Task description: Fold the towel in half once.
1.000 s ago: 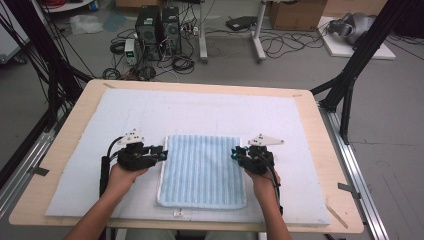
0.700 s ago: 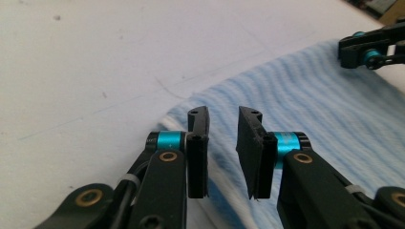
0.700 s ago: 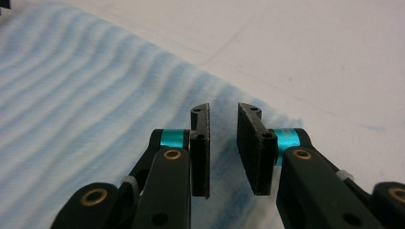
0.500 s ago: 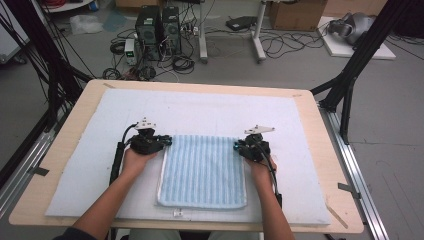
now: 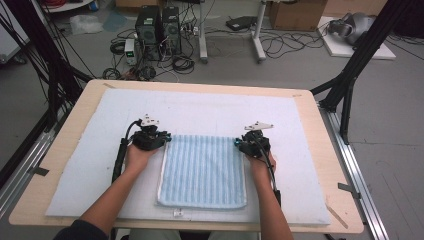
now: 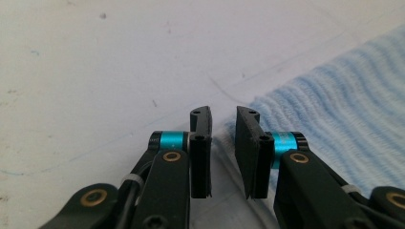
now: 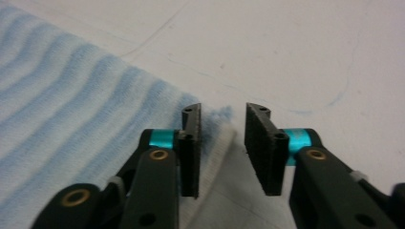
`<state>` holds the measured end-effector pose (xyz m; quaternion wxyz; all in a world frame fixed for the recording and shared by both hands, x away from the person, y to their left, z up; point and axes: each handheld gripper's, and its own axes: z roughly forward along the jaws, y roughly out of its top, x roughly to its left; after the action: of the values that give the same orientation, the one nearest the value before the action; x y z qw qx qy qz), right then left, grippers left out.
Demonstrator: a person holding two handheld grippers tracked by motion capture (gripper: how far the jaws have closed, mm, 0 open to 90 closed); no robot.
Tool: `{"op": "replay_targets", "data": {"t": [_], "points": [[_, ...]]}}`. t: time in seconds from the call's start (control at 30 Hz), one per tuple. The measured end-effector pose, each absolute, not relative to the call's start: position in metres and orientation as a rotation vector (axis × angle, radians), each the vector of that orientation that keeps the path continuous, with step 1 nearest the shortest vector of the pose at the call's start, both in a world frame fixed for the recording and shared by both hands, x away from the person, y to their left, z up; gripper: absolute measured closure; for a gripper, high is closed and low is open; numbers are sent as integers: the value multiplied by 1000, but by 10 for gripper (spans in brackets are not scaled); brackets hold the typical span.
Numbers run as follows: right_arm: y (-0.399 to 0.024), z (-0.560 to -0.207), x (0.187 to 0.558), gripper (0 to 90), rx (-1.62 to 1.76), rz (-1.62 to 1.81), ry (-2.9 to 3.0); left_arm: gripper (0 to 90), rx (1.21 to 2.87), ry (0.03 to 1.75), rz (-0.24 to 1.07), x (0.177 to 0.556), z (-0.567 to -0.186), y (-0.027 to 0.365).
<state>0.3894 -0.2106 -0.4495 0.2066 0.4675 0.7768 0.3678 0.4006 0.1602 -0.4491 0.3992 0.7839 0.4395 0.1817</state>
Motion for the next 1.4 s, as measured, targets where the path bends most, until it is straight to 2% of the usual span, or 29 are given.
{"op": "replay_targets", "data": {"t": [0.2, 0.33, 0.43, 0.63, 0.67, 0.73, 0.8, 0.9, 0.97, 1.4], "points": [[-221, -444, 385, 609, 1312, 1032, 2135, 713, 1929, 1145, 452, 401, -446, 169], [-230, -439, 376, 539, 1295, 1083, 2123, 693, 1818, 1142, 411, 398, -436, 184], [-239, -434, 366, 462, 1298, 1120, 2110, 673, 1737, 1084, 388, 392, -427, 194], [-247, -425, 342, 294, 1238, 1162, 2104, 641, 1666, 858, 383, 371, -422, 205], [-248, -425, 339, 276, 1220, 1160, 2104, 618, 1667, 846, 369, 368, -422, 205], [-249, -426, 335, 241, 1209, 1173, 2109, 507, 1658, 854, 354, 363, -423, 204], [-247, -427, 333, 209, 1195, 1163, 2134, 433, 1658, 838, 355, 359, -425, 204], [-247, -428, 329, 173, 1146, 1153, 2142, 242, 1670, 895, 313, 355, -428, 204], [-247, -428, 328, 120, 1142, 1157, 2141, 181, 1669, 908, 353, 350, -430, 205], [-248, -423, 326, 118, 1121, 1202, 2115, 179, 1692, 882, 364, 345, -431, 205]]}}
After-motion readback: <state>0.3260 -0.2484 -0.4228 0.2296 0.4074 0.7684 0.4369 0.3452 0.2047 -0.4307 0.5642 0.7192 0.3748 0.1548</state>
